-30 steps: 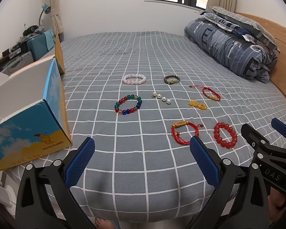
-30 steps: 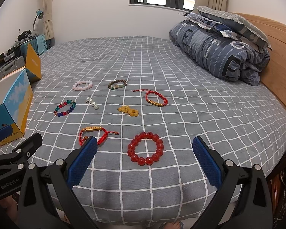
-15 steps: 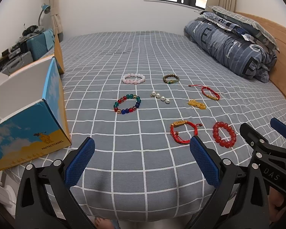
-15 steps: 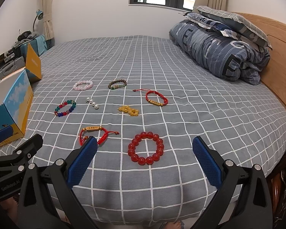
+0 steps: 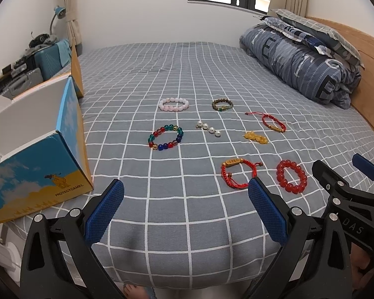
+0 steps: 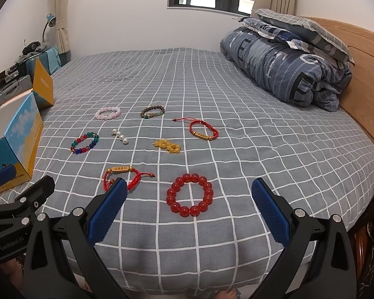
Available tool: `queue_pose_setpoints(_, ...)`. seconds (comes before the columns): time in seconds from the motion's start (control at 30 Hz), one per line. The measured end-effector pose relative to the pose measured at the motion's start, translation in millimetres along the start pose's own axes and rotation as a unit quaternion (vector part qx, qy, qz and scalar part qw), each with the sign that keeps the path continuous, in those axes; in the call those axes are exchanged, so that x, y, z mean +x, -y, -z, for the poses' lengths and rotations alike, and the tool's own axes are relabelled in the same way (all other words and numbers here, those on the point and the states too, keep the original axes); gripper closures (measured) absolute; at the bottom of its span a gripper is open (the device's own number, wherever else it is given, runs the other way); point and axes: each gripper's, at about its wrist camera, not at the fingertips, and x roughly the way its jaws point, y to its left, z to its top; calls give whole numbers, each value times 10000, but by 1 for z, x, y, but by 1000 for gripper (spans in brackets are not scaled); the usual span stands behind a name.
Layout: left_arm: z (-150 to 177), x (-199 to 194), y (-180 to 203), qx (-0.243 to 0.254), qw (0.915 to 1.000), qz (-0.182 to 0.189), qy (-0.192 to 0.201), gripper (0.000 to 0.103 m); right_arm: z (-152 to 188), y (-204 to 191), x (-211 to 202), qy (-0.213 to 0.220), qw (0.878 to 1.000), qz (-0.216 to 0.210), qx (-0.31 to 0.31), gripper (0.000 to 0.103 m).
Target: Organize jewelry
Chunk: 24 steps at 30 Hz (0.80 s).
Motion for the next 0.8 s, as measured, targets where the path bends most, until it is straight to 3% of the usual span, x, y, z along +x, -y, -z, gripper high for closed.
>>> queue_pose_setpoints(0.8,0,-2,2,17,10000,-3,17,6,0,1,0,-3,10000,5,-7,7)
